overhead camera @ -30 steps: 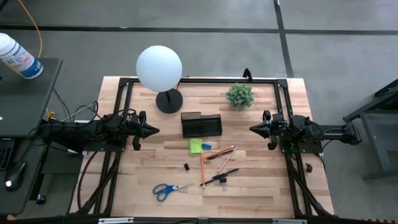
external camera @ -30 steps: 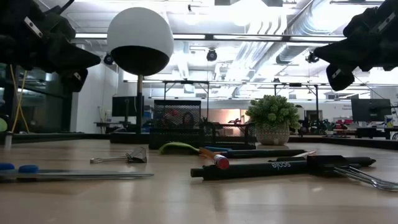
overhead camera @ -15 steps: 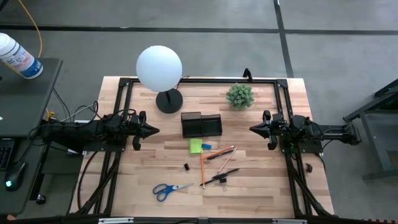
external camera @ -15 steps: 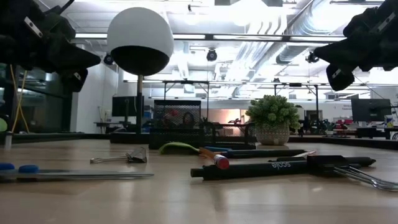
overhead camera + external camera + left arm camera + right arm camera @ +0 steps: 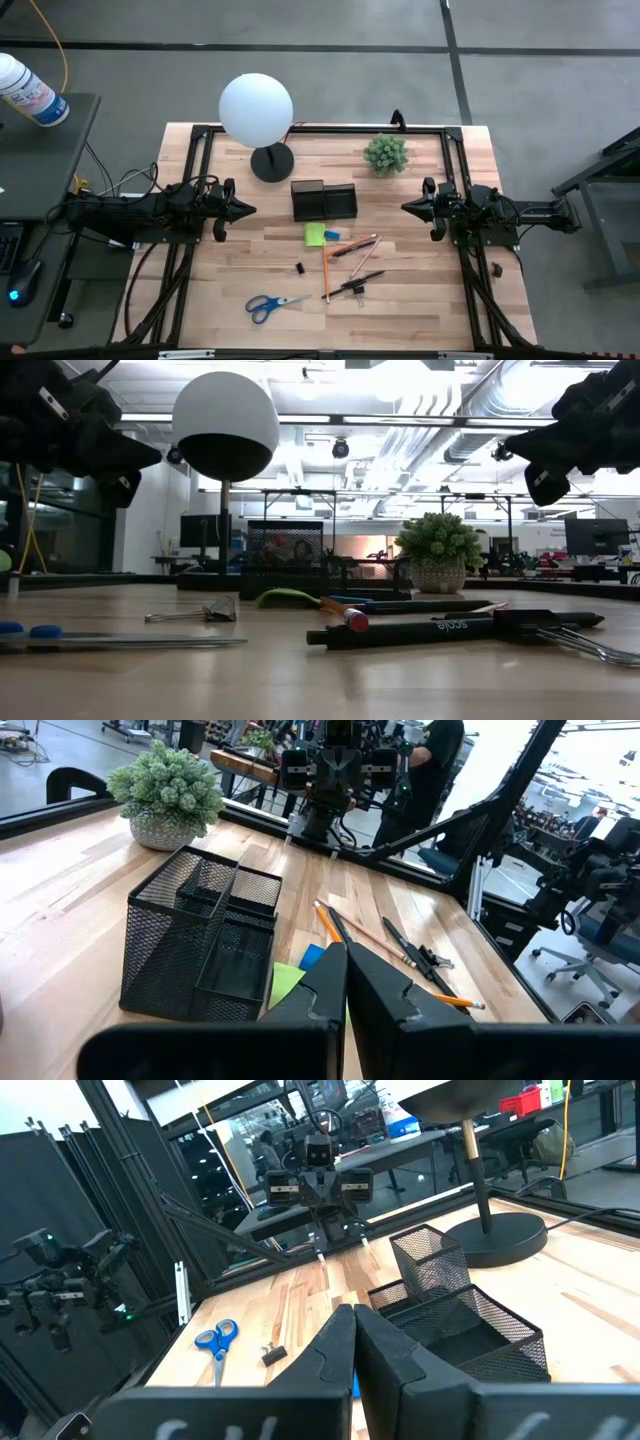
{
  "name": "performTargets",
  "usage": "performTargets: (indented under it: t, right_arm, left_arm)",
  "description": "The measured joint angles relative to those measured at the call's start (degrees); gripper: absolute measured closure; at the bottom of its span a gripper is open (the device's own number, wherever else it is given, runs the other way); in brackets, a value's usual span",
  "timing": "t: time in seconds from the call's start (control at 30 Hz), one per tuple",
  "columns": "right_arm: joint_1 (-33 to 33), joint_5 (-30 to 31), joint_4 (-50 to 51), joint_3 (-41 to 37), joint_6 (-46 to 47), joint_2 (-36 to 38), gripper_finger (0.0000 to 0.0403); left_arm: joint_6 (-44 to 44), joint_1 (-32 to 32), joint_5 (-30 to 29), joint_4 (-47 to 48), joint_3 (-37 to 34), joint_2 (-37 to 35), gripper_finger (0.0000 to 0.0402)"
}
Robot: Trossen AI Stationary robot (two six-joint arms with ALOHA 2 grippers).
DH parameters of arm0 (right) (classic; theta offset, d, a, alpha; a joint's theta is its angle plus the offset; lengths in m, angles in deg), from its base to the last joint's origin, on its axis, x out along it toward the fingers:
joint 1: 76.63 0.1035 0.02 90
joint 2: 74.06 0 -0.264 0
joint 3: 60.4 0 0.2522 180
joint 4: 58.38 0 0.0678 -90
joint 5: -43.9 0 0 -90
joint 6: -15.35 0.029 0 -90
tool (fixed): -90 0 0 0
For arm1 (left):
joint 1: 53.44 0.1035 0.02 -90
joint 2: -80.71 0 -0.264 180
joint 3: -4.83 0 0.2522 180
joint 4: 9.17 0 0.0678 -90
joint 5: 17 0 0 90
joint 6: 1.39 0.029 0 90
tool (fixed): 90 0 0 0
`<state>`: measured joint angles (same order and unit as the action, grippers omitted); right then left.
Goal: Pick and place office supplies into organizer
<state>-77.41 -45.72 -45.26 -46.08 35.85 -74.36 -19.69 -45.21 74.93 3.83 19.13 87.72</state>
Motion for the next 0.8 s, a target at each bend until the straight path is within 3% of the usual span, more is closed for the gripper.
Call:
performTargets:
  t: [0.8]
  right_arm:
    - [0.0,0.1,-0.5,0.0,0.0,0.0,0.0402]
  left_arm:
    - [1.3,0.0,0.0,0.0,0.0,0.0,0.0401]
